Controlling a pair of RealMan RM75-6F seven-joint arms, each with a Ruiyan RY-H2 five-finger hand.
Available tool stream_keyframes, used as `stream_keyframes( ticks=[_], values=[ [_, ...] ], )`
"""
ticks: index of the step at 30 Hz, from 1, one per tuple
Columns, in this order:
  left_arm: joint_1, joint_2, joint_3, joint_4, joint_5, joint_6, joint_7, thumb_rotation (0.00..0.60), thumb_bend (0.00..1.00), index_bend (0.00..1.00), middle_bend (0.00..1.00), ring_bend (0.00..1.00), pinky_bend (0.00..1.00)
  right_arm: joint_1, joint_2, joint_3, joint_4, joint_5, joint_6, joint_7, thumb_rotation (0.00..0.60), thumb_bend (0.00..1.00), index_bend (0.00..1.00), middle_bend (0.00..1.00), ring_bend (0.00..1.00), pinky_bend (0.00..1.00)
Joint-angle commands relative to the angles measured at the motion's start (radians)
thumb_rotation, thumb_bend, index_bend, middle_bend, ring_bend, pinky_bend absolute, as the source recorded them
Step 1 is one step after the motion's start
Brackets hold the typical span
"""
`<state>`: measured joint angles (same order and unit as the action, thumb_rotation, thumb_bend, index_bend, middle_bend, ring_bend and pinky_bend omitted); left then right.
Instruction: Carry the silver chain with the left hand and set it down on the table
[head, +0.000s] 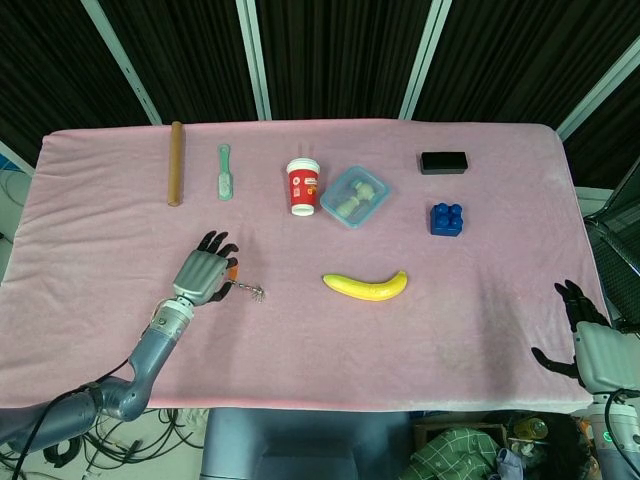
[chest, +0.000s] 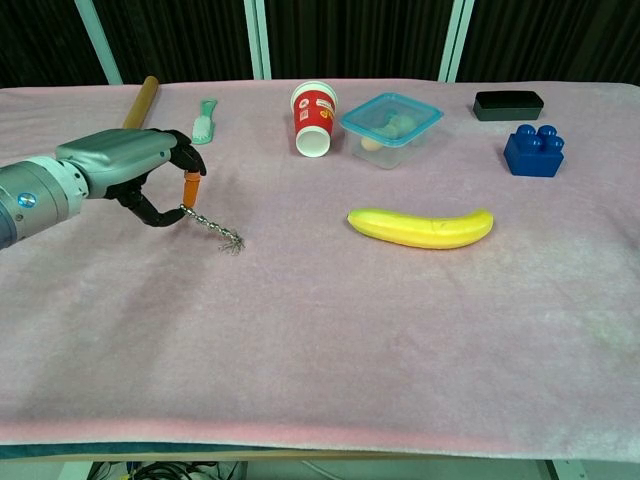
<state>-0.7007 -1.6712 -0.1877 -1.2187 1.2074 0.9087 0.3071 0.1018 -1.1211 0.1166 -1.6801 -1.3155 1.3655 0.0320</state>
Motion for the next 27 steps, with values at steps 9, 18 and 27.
stream_keyframes(
  ticks=[9,18,27],
  values=[
    [0.002,-0.004,0.028,0.048,0.016,0.001,-0.011,0.600,0.44,0.59,0.20,0.00,0.00,0.000,-0.001,0.000,0.000,0.000,0.000,0.000,0.600,0.12,0.00,0.00,0.09,0.21],
    [-0.004,0.022,0.058,0.049,0.022,-0.014,0.045,0.600,0.43,0.17,0.12,0.00,0.00,0.000,-0.001,0.000,0.000,0.001,0.000,0.000,0.600,0.12,0.00,0.00,0.09,0.21],
    [0.011,0.116,0.040,-0.091,0.033,0.060,0.095,0.600,0.37,0.07,0.09,0.00,0.00,0.001,-0.001,0.001,0.002,0.001,-0.001,0.000,0.600,0.12,0.00,0.00,0.09,0.21]
  ],
)
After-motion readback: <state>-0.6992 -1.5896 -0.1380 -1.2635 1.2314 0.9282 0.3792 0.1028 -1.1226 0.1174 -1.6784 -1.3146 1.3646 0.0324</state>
